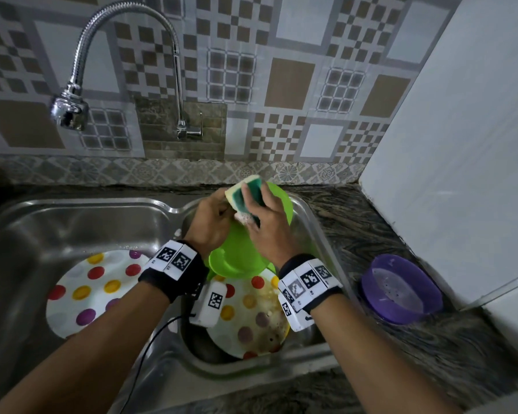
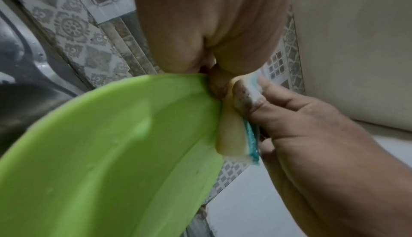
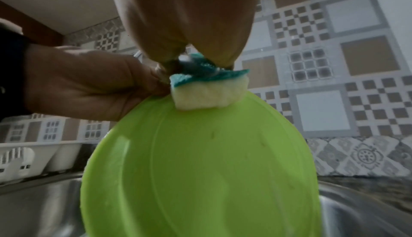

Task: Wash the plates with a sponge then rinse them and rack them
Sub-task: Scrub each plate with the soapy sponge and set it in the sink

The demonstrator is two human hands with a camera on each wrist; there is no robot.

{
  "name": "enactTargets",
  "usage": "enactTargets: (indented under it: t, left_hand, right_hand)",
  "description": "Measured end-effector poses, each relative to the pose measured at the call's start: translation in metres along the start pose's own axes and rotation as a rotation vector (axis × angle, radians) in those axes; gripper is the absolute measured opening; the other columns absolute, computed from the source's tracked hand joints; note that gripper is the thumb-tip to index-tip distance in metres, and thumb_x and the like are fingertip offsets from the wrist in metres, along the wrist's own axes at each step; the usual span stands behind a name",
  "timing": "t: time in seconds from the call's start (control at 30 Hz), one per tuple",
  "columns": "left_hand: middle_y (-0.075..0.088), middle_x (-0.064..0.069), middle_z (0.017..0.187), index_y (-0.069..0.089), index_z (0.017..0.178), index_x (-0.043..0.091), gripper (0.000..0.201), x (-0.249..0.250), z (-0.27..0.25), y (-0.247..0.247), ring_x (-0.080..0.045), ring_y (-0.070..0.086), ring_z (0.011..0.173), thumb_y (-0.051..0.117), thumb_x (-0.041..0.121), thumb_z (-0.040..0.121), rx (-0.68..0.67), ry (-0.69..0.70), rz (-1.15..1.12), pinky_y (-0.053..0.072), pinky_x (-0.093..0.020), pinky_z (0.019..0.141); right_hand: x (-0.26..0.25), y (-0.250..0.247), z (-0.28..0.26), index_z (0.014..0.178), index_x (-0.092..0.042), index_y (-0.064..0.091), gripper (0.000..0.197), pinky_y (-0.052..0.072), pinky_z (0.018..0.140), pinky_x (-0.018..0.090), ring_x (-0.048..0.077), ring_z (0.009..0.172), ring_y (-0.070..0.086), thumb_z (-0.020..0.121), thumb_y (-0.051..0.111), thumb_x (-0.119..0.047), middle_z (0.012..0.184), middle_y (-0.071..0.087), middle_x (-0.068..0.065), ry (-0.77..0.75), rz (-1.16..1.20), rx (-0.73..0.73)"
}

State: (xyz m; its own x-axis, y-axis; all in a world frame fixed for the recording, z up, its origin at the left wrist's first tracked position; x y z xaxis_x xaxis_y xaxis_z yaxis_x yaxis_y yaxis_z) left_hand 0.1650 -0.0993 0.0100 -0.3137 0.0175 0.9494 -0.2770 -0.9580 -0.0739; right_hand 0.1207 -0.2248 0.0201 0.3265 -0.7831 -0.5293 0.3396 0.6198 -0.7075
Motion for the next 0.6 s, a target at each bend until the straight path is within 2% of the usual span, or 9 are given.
enactTargets:
  t: [0.07,0.17,0.23,0.3,0.4,0.5,0.53,0.57,0.6]
  left_hand:
    - [0.069,-0.007,0.098,0.057,0.109,0.003,0.039,0.002,0.001,-0.002,-0.013,0.067,0.092,0.050,-0.022,0.080,0.043,-0.015,-0.050,0.054,-0.028,0.083]
    - [0.074,0.003,0.087,0.060,0.110,0.007,0.033,0.005,-0.001,-0.007,-0.010,0.069,0.084,0.051,-0.014,0.086,0.084,-0.069,-0.119,0.056,-0.028,0.076]
    - [0.075,0.009,0.086,0.059,0.114,0.003,0.031,0.010,-0.001,-0.014,-0.008,0.069,0.084,0.052,-0.012,0.087,0.108,-0.079,-0.155,0.056,-0.025,0.073]
    - [0.075,0.008,0.086,0.060,0.114,0.006,0.030,0.014,0.000,-0.024,-0.011,0.070,0.084,0.053,-0.009,0.088,0.144,-0.085,-0.178,0.058,-0.028,0.072]
    - [0.075,0.001,0.087,0.064,0.107,0.013,0.028,0.017,0.002,-0.033,-0.023,0.068,0.087,0.055,-0.006,0.088,0.231,-0.076,-0.268,0.058,-0.038,0.077]
    - [0.071,-0.012,0.094,0.063,0.107,0.012,0.026,0.011,0.000,-0.032,-0.028,0.064,0.089,0.055,-0.005,0.088,0.329,-0.086,-0.334,0.055,-0.045,0.081]
    - [0.069,-0.015,0.097,0.062,0.109,0.010,0.026,0.009,-0.001,-0.029,-0.029,0.064,0.090,0.055,-0.005,0.088,0.344,-0.097,-0.362,0.055,-0.046,0.081]
    - [0.068,-0.015,0.099,0.060,0.110,0.009,0.026,0.007,-0.002,-0.025,-0.028,0.065,0.090,0.055,-0.005,0.088,0.351,-0.115,-0.386,0.056,-0.045,0.078]
    - [0.068,-0.015,0.098,0.060,0.111,0.008,0.026,0.006,-0.002,-0.021,-0.026,0.066,0.088,0.054,-0.005,0.088,0.347,-0.131,-0.405,0.057,-0.042,0.074]
  right_hand:
    - [0.001,0.000,0.010,0.140,-0.020,0.042,0.061,0.034,0.112,0.039,0.032,0.130,0.035,0.085,0.061,-0.002,0.149,0.029,0.017,-0.037,-0.045,0.010]
    - [0.018,-0.015,0.029,0.135,-0.015,0.048,0.051,0.043,0.104,0.041,0.031,0.129,0.041,0.087,0.060,-0.003,0.145,0.036,0.017,0.040,-0.001,0.094]
    - [0.035,-0.029,0.036,0.130,-0.014,0.053,0.041,0.052,0.092,0.036,0.030,0.118,0.052,0.090,0.057,-0.009,0.139,0.042,0.019,0.171,0.098,0.167]
    - [0.052,-0.035,0.033,0.131,-0.016,0.053,0.041,0.051,0.085,0.026,0.025,0.110,0.056,0.091,0.057,-0.012,0.135,0.046,0.021,0.267,0.116,0.224]
    - [0.068,-0.027,0.016,0.134,-0.017,0.050,0.045,0.047,0.089,0.025,0.028,0.113,0.056,0.090,0.058,-0.013,0.135,0.045,0.020,0.351,0.119,0.257]
    - [0.062,-0.011,0.005,0.132,-0.028,0.049,0.044,0.055,0.087,0.043,0.031,0.111,0.056,0.089,0.058,-0.032,0.134,0.044,0.015,0.348,0.079,0.270]
    - [0.056,-0.008,0.004,0.131,-0.029,0.050,0.043,0.055,0.087,0.045,0.032,0.112,0.055,0.089,0.057,-0.033,0.136,0.042,0.015,0.317,0.058,0.273]
    - [0.048,-0.005,0.005,0.131,-0.026,0.052,0.042,0.052,0.091,0.041,0.033,0.114,0.053,0.089,0.058,-0.029,0.140,0.040,0.015,0.278,0.048,0.261]
    - [0.038,-0.003,0.005,0.132,-0.023,0.052,0.042,0.048,0.092,0.032,0.034,0.117,0.052,0.090,0.059,-0.023,0.143,0.038,0.017,0.230,0.014,0.242]
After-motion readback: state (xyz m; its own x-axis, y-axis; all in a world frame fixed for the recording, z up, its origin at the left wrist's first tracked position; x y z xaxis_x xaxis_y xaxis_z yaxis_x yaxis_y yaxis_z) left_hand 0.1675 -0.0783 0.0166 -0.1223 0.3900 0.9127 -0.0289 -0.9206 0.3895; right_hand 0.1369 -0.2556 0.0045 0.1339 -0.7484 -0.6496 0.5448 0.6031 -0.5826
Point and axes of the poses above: each hand's wrist, its own z-axis towards the middle knuckle, its own y-axis out of the palm, x = y × z, the point moved 3 cm from there along z, towards the middle knuckle
